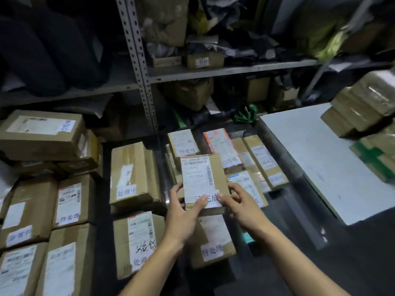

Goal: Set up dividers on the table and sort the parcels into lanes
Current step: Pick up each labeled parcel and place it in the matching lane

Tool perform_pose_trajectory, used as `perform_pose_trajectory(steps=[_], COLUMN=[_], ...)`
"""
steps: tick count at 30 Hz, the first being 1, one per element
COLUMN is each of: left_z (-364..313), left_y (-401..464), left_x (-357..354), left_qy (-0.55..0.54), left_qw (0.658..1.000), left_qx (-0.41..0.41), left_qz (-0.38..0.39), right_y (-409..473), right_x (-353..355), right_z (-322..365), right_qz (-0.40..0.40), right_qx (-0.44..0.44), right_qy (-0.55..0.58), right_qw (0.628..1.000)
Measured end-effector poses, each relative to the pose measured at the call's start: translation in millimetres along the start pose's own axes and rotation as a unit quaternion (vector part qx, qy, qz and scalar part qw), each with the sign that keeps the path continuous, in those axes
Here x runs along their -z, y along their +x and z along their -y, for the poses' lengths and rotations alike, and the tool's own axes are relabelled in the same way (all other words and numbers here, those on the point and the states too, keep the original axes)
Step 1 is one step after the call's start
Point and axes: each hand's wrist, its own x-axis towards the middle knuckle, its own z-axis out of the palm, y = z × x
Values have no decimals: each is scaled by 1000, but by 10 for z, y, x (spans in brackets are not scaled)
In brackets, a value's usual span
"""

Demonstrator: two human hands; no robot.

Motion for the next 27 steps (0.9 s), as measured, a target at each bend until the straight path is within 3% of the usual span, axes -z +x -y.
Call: perform_pose_trajectory(steps=[11,16,27], left_z=[23,208,286], left_y=[207,262,270], left_x=[-1296,-1453,-1520], left_qy=[30,47,60], left_qw=[997,993,993], left_qx=[39,88,87], left_qz=[54,59,61], right_y=[356,447,479], right_x=[1256,1362,1416], right_z=[-314,-477,-472], right_qz=[-24,-11,-13], right_qx=[-39,-63,-65], right_qy=[-4,-21,-74], right_qw=[999,998,995])
